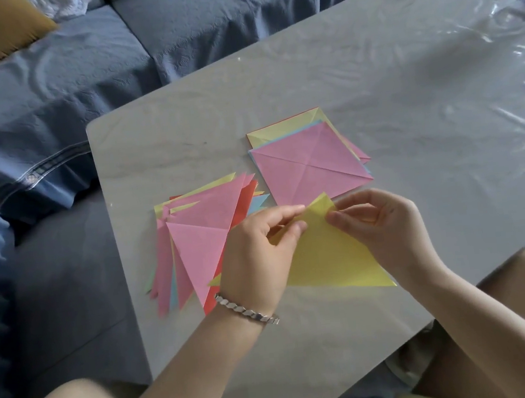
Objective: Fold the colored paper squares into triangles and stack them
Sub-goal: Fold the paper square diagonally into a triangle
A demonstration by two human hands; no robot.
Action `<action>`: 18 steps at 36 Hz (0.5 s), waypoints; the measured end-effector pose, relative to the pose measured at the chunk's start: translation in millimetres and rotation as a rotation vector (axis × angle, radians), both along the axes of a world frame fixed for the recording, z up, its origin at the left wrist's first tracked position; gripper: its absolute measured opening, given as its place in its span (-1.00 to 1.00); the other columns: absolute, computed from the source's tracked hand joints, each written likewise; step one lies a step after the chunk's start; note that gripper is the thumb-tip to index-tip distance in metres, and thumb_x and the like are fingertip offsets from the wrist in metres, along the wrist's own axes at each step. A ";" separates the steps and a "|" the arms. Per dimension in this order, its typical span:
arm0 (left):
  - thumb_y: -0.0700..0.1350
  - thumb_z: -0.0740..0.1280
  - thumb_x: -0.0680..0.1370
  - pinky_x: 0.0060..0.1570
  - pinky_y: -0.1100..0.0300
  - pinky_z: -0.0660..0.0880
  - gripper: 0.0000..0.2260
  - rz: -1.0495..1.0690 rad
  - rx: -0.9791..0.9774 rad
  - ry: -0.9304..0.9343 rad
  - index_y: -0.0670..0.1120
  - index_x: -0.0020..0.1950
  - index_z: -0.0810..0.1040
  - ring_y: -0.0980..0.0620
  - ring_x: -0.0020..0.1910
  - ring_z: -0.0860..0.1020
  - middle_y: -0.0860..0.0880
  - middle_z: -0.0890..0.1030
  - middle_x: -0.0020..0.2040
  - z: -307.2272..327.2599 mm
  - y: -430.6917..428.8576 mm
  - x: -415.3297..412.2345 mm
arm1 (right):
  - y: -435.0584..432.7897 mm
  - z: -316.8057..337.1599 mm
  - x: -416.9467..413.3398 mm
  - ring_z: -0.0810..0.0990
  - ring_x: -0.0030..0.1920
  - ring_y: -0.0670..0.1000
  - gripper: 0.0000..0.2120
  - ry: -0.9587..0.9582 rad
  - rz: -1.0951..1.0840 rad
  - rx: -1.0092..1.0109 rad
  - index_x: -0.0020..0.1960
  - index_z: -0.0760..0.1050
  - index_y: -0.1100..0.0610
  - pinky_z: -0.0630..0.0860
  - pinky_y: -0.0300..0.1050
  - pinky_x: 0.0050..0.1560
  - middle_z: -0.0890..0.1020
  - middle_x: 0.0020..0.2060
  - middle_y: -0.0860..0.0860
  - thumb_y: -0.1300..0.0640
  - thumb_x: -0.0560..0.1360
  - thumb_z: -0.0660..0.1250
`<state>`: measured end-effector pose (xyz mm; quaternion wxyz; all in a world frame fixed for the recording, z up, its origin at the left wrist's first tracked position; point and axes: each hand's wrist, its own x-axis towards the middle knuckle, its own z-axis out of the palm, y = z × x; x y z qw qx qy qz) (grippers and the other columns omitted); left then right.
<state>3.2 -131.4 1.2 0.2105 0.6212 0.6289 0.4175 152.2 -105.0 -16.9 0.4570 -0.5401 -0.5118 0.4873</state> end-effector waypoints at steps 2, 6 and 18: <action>-0.25 0.44 0.40 -0.16 0.58 0.36 -0.84 0.004 -0.004 -0.022 -0.08 -0.05 0.67 0.35 -0.22 0.53 0.26 0.56 -0.25 0.2 -0.2 0.0 | -2.5 2.8 -0.3 0.51 -0.49 -0.25 -0.85 0.016 -0.017 -0.015 -0.23 0.53 0.05 0.36 -0.43 -0.45 0.65 -0.43 -0.16 0.20 0.32 0.49; -0.26 0.45 0.39 -0.16 0.59 0.36 -0.84 0.004 0.010 -0.045 -0.09 -0.06 0.68 0.43 -0.25 0.51 0.27 0.55 -0.25 0.5 -1.9 0.2 | -6.1 8.6 -1.3 0.52 -0.50 -0.27 -0.83 0.046 -0.019 -0.024 -0.21 0.52 0.02 0.36 -0.46 -0.45 0.63 -0.47 -0.17 0.22 0.32 0.48; -0.22 0.45 0.40 -0.22 0.56 0.37 -0.88 0.010 -0.015 -0.039 -0.07 -0.09 0.68 0.35 -0.28 0.53 0.31 0.55 -0.28 1.8 -2.1 3.0 | -10.5 11.3 1.5 0.54 -0.45 -0.22 -0.87 0.076 -0.022 -0.043 -0.23 0.61 0.00 0.42 -0.43 -0.39 0.66 -0.42 -0.14 0.23 0.36 0.45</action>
